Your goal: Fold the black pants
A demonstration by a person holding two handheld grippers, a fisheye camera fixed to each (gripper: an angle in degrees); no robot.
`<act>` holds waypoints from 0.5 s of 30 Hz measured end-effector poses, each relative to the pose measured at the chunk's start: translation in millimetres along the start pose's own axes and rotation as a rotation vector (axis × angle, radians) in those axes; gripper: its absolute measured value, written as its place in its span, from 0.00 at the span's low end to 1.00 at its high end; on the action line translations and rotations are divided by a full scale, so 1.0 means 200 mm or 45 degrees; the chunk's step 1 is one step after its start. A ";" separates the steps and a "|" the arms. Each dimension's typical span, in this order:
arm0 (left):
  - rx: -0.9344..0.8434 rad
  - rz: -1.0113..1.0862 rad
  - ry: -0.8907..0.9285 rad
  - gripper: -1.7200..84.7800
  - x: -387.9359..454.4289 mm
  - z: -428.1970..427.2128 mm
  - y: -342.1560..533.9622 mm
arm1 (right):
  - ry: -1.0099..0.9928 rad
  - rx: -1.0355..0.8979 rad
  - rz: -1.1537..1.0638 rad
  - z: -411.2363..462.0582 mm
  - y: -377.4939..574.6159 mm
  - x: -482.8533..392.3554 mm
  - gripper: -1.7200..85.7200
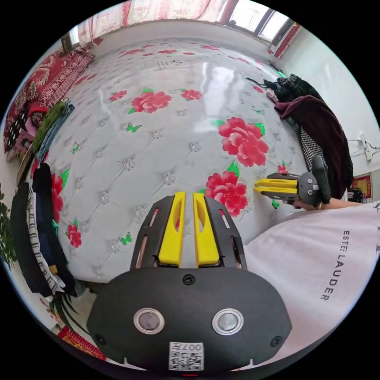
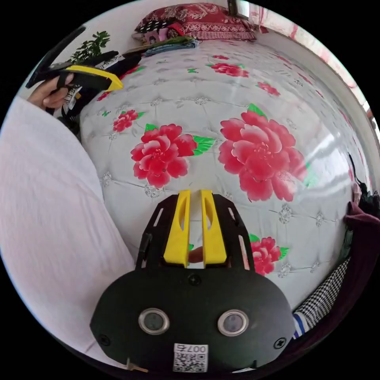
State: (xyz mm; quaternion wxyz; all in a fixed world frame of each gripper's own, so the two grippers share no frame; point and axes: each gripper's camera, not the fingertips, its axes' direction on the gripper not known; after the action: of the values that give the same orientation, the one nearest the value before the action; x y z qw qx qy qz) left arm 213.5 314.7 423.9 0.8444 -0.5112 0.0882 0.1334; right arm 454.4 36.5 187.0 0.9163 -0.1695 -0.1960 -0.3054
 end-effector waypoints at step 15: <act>-0.022 0.121 0.089 0.04 1.10 0.15 0.25 | 1.176 0.781 1.291 -1.57 1.82 0.73 0.11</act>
State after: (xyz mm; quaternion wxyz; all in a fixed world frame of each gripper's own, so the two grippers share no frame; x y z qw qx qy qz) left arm 407.0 393.4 333.4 0.8292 -0.5180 0.1407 0.1560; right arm 870.3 104.7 -87.8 0.9398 0.1694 0.2343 0.1824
